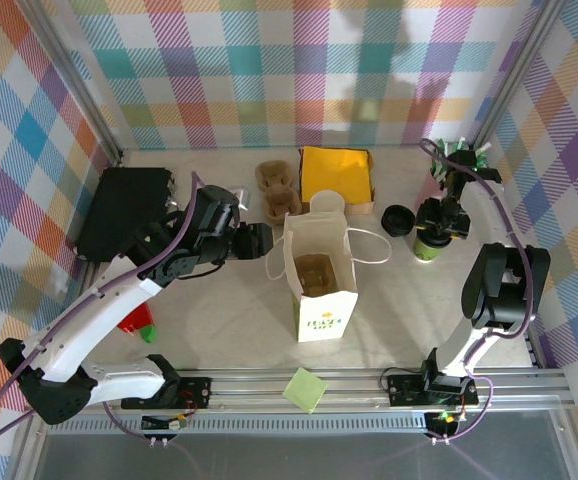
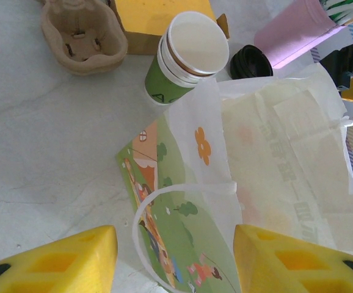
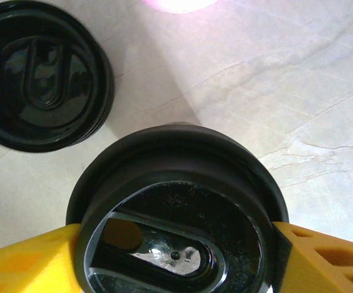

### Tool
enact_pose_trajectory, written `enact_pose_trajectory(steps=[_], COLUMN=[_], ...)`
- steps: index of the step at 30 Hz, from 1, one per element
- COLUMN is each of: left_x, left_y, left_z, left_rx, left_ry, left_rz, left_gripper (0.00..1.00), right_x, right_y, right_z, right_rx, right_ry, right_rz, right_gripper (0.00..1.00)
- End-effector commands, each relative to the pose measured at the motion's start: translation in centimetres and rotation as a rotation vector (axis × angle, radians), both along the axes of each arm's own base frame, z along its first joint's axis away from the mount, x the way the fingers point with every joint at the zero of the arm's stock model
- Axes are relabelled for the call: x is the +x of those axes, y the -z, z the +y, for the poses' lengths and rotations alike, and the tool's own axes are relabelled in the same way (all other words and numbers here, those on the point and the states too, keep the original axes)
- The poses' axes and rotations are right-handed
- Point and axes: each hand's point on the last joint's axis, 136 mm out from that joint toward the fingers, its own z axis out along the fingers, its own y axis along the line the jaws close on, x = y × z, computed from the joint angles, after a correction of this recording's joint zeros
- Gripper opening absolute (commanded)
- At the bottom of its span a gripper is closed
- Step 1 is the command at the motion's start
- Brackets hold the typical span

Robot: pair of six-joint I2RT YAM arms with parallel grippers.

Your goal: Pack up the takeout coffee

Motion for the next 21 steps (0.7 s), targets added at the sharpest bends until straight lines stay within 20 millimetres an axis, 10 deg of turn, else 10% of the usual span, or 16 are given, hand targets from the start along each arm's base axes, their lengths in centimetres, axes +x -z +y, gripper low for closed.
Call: enact_pose_trajectory(steps=[1, 21], left_x=[0.2, -0.2], left_y=[-0.1, -0.1], left_z=[0.0, 0.3], left_rx=[-0.004, -0.022], left_ry=[0.008, -0.004], left_rz=[-0.008, 0.003], left_gripper=[0.53, 0.53], right_x=[-1.8, -3.5], right_y=[0.0, -0.6], right_z=[2.4, 7.3], right_rx=[0.067, 0.061], right_ry=[-0.037, -0.142], right_rz=[0.044, 0.08], right_gripper=[0.72, 0.81])
